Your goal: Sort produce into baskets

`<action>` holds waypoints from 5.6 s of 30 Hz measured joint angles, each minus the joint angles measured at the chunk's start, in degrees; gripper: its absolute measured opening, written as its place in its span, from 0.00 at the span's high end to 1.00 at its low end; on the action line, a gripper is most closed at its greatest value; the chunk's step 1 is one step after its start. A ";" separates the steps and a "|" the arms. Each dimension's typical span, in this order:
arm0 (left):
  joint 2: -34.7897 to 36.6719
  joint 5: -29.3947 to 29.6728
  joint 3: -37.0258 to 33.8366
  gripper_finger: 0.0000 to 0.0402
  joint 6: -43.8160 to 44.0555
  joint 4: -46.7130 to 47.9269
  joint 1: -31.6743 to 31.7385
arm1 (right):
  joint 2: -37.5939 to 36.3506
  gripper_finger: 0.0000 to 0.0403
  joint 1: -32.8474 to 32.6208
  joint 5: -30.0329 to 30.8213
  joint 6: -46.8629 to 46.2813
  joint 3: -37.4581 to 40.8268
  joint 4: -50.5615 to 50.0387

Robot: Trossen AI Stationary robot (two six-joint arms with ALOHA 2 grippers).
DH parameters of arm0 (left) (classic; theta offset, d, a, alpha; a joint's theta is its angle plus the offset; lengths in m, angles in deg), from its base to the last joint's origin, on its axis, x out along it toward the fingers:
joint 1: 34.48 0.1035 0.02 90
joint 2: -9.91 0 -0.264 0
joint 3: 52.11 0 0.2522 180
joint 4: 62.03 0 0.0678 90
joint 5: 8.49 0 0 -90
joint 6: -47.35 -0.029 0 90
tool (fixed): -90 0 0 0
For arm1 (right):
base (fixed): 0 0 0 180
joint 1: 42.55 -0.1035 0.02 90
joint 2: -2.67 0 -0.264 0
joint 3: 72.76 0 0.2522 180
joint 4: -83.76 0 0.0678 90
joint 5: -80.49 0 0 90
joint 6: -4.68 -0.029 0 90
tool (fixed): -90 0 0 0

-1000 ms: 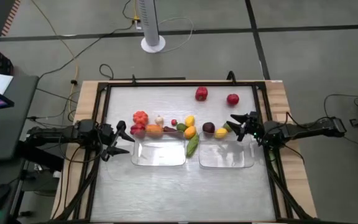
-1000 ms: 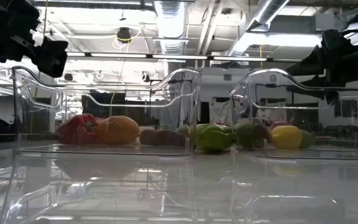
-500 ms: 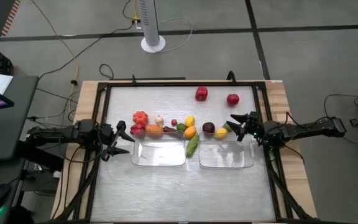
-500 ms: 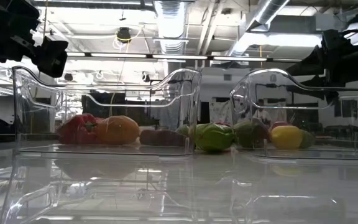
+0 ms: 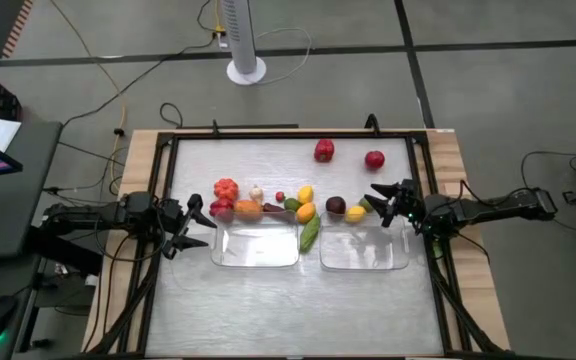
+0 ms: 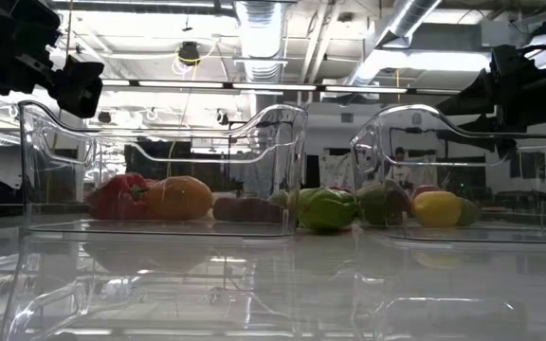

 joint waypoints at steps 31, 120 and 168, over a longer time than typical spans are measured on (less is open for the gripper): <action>-0.02 0.00 0.00 0.39 0.01 0.00 0.00 | 0.02 0.25 0.02 0.00 0.00 -0.01 0.00; -0.02 36.56 -0.09 0.39 1.58 -17.12 0.04 | 0.00 0.25 2.85 -0.27 -8.49 -0.30 1.56; -21.80 37.65 24.35 0.52 -24.52 -10.79 11.87 | 67.07 0.01 49.14 -21.23 18.52 -50.12 -43.05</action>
